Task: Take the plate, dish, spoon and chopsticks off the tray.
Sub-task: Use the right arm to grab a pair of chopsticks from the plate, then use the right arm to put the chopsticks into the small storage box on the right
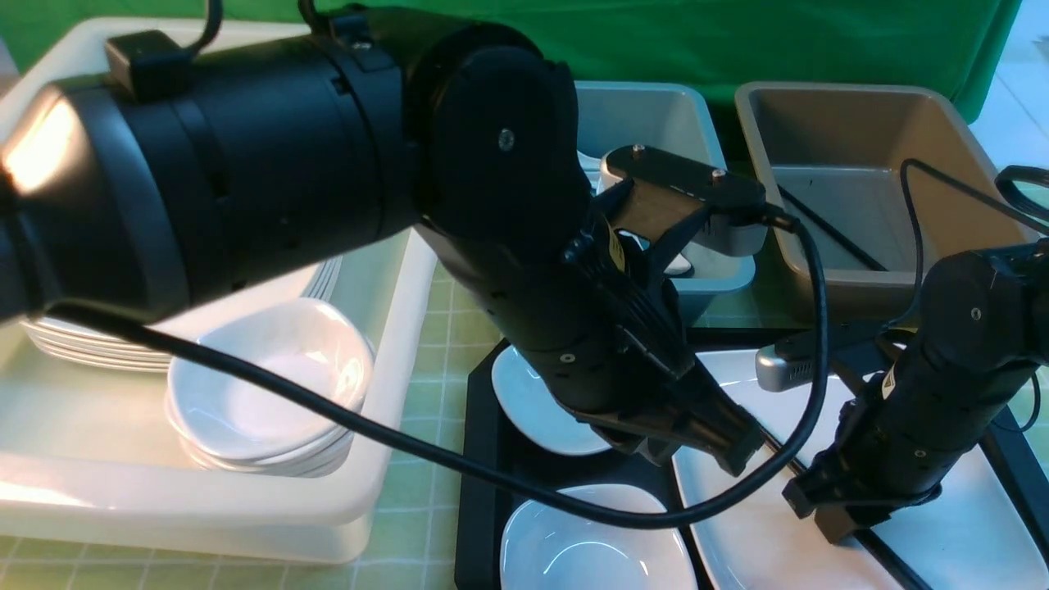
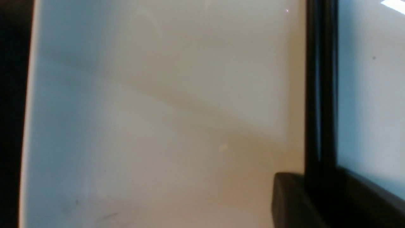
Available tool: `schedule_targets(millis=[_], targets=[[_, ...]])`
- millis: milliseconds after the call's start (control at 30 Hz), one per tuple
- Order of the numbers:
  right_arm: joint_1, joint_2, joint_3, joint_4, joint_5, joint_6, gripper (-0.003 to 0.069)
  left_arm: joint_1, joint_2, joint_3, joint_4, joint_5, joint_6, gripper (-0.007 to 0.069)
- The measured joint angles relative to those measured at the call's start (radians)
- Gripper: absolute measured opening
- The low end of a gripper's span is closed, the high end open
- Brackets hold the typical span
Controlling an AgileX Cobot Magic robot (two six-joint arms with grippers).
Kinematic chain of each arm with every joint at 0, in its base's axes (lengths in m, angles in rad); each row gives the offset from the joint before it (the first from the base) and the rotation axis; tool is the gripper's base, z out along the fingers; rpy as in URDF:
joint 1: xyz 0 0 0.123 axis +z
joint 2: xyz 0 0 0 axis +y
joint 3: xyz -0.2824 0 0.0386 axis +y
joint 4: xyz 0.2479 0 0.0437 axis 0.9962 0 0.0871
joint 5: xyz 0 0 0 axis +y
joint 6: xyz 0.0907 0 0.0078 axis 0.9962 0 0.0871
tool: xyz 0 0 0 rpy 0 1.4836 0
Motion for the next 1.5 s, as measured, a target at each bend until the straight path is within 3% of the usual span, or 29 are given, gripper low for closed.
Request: schedule_targets(millis=[67,433,733,967,1100,1300,1500], targets=[[0.000,0.000,0.000,0.003,0.004,-0.006,0.0090,0.000,0.000,0.000,0.000,0.000,0.000,-0.0020],[0.000,-0.085,-0.013,0.004,0.066,-0.028,0.0095,0.000,0.000,0.001,0.000,-0.038,-0.002,-0.0020],[-0.019,-0.190,-0.294,-0.016,0.196,-0.036,0.0095,0.000,0.017,-0.099,0.022,-0.186,0.003,-0.0020],[-0.183,-0.020,-0.705,-0.026,0.158,-0.043,0.0095,0.001,0.165,-0.442,0.134,-0.240,0.004,-0.0020],[-0.257,0.139,-0.896,-0.027,0.124,-0.043,0.0095,0.001,0.262,-0.583,0.171,-0.197,0.004,-0.0020],[-0.325,0.369,-1.085,-0.029,0.062,-0.043,0.0095,0.001,0.311,-0.622,0.208,-0.077,-0.010,-0.0020],[-0.337,0.510,-1.110,-0.030,-0.021,-0.043,0.0123,0.001,0.311,-0.628,0.221,0.048,-0.023,-0.0020]])
